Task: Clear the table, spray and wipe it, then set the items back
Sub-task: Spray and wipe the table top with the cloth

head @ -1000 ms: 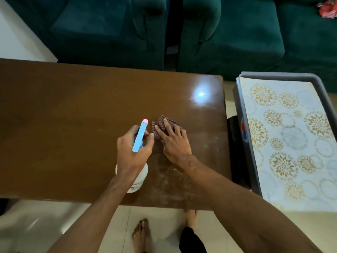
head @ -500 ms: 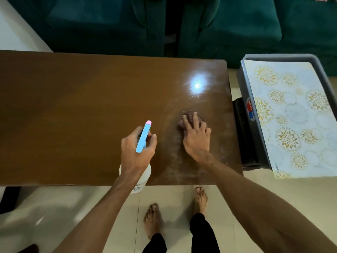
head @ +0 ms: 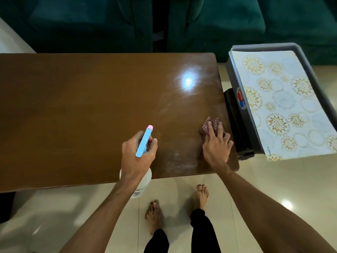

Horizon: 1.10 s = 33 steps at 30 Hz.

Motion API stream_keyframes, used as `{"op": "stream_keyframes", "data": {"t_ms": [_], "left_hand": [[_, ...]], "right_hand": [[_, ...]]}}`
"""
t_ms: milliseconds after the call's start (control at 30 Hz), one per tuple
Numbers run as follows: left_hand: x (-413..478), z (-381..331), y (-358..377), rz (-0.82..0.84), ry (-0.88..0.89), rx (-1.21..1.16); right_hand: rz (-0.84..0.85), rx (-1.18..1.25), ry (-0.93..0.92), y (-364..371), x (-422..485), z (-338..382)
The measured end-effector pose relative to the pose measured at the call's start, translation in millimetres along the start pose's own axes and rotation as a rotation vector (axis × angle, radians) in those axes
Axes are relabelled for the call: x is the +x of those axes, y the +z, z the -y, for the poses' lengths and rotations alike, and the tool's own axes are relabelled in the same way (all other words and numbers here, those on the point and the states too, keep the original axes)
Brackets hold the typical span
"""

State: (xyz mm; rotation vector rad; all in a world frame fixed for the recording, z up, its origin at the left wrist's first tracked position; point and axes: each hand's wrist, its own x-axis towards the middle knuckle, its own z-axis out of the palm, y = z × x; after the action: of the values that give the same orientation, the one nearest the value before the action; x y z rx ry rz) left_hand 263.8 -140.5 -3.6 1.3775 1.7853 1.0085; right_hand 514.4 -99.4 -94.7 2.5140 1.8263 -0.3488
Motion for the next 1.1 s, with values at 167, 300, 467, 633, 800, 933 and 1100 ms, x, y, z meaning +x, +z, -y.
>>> {"op": "stream_keyframes", "data": {"t_ms": [167, 300, 467, 633, 800, 933, 1100], "left_hand": [[-10, 2, -7, -0.012, 0.005, -0.017], [-21, 3, -27, -0.061, 0.008, 0.009], [-35, 10, -55, -0.106, -0.006, 0.074], [-52, 12, -56, -0.135, -0.019, 0.089], [-67, 0, -24, -0.115, -0.020, 0.036], [-77, -12, 7, -0.064, -0.023, 0.001], [-88, -18, 34, -0.026, -0.017, -0.015]], "right_hand": [[0.027, -0.008, 0.000, 6, -31, 35], [0.088, -0.012, -0.302, 22, -78, 103], [0.236, -0.003, -0.629, 41, -126, 145], [0.231, -0.054, -0.807, 34, -124, 91], [0.135, -0.088, -0.548, 18, -106, 6], [0.043, -0.026, -0.111, 7, -87, -51], [0.038, -0.009, 0.011, 8, -85, -62]]}}
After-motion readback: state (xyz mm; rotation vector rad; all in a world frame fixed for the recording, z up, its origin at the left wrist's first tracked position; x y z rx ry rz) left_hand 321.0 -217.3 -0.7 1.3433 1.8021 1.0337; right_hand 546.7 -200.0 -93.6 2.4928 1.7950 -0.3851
